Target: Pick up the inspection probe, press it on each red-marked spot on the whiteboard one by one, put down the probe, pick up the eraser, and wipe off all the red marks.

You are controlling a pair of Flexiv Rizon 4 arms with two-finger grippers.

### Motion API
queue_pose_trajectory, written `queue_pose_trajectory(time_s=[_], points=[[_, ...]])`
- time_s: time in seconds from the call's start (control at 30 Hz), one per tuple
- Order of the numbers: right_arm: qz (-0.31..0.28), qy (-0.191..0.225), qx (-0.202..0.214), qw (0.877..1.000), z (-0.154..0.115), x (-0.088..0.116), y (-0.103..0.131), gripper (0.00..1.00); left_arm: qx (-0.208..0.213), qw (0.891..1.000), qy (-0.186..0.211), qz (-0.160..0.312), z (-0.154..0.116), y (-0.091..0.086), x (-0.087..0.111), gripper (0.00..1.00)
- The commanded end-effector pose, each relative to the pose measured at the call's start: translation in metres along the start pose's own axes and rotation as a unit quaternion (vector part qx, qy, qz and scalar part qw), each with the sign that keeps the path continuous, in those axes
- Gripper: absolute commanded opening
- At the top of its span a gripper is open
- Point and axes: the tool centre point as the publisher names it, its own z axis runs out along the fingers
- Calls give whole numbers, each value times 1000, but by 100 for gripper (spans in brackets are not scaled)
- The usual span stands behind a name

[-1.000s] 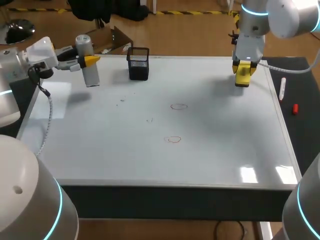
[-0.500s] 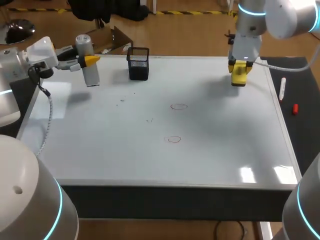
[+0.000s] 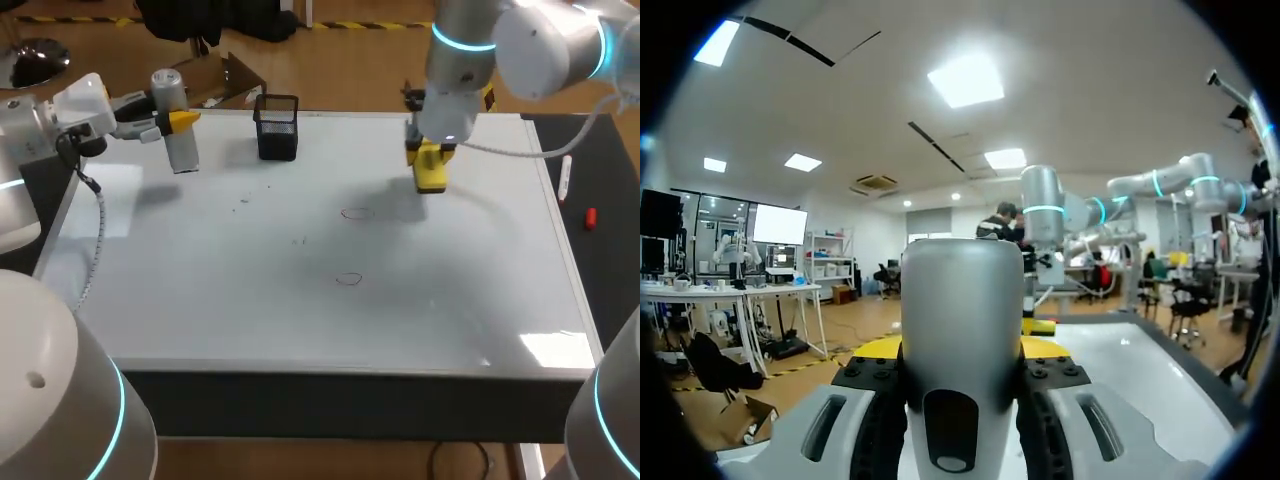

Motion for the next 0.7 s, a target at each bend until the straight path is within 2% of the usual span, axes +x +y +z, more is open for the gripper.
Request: queue_pose_trajectory(time_s=[0.03, 0.2, 0.33, 0.7], points=[[-18, 3, 23, 1000, -6, -29, 12, 0, 0, 1000, 0, 0, 0, -1, 0, 0], [-46, -5, 23, 999, -9, -67, 17, 0, 0, 1000, 0, 0, 0, -1, 0, 0], [-51, -9, 16, 999, -5, -88, 22, 0, 0, 1000, 0, 0, 0, -1, 0, 0], [-50, -19, -16, 998, 13, -127, 31, 0, 0, 1000, 0, 0, 0, -1, 0, 0]])
